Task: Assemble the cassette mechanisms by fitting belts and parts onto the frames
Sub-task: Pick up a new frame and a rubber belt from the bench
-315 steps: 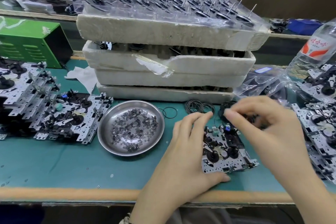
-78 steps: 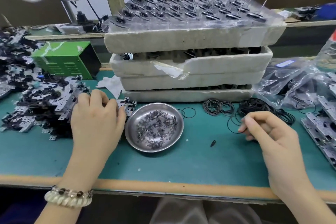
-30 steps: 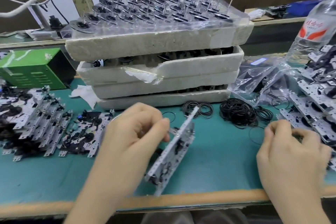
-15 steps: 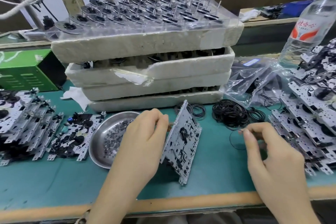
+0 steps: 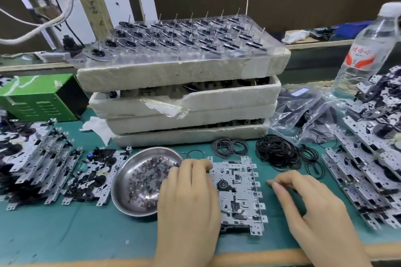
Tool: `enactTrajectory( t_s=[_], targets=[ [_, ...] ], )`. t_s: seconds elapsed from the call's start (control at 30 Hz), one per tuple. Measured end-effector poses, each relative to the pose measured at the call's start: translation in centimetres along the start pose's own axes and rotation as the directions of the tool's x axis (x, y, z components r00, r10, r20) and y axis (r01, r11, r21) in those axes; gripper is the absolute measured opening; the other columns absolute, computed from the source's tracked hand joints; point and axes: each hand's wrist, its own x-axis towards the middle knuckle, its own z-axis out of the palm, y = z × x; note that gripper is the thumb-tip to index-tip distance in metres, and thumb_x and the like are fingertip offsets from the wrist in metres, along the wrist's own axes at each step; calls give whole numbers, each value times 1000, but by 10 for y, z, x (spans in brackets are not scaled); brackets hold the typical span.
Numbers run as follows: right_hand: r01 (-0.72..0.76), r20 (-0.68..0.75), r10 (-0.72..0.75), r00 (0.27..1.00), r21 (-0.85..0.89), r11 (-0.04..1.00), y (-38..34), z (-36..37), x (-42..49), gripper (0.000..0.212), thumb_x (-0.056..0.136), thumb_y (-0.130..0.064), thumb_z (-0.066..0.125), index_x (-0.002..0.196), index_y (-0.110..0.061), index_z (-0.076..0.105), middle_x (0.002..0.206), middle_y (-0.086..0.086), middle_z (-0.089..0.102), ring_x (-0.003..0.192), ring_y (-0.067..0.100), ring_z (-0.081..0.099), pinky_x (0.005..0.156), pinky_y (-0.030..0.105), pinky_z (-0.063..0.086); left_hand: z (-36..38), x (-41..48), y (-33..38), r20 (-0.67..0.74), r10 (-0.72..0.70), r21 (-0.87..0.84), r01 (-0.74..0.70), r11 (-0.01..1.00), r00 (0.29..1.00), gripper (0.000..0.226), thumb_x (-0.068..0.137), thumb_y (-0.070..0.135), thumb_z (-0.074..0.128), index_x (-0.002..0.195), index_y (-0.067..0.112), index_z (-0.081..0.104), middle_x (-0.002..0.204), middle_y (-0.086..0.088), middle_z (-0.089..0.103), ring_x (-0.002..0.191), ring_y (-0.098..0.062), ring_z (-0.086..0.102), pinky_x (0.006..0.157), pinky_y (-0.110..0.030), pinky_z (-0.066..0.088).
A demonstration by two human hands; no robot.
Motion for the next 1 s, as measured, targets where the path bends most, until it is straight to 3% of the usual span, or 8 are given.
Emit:
enactTrajectory(
  t_s=[0.1,0.23,0.33,0.43,0.57,0.67,0.83,1.0],
  targets=[
    [42,-93,-36,995,61,997,1,0,3,18,86,-31,60,79,-18,71,79,-11,65,76,7,59,73,30,46,-12,8,2,-69,43,-57,-46,997,997,25,94,30,43,99,20,65,95,9,60,82,-18,56,71,-38,49],
    [58,-158,-41,987,109,992,2,0,6,26,84,-34,59,74,-15,73,77,-11,68,75,5,58,73,28,48,-51,39,5,-230,69,-147,-105,984,971,19,98,34,47,100,24,64,94,16,58,88,-9,50,79,-24,39],
    [4,-176,15,984,105,994,1,0,7,13,78,-25,68,72,-14,73,74,-9,68,75,5,56,73,21,46,-79,77,9,-324,46,-189,-112,976,945,13,98,33,51,100,28,63,93,20,58,93,-8,49,79,-17,36],
    [-40,-191,60,980,106,994,0,0,8,3,70,-17,70,70,-14,73,71,-8,66,73,4,54,73,12,43,-91,120,8,-400,6,-80,-41,996,917,19,102,34,52,104,23,68,100,10,57,105,-15,41,78,-22,24],
    [-77,-216,93,972,80,994,0,0,7,13,75,-9,78,66,-16,71,66,-9,63,72,6,53,71,8,41,-89,165,9,-299,-18,212,85,974,954,37,103,38,45,105,15,73,122,-10,59,116,-31,38,90,-32,25],
    [-91,-208,101,973,59,994,-1,1,6,22,62,0,84,64,-17,70,63,-10,62,72,8,54,69,14,44,-82,177,15,-265,6,324,83,942,964,43,103,40,42,104,12,74,121,-12,58,114,-33,37,87,-38,31],
    [-66,-230,77,970,55,996,-1,1,9,23,67,-2,84,63,-19,69,61,-12,61,70,9,55,62,21,46,-75,187,24,-294,-29,300,121,946,955,38,100,38,47,98,12,75,117,-10,60,114,-35,39,84,-40,33],
    [-57,-261,74,963,70,996,1,3,8,18,76,-11,77,64,-22,69,62,-14,61,71,8,56,64,20,46,-75,194,20,-263,-149,42,165,985,953,29,97,38,57,79,21,73,113,-5,66,121,-36,41,87,-35,28]
  ],
)
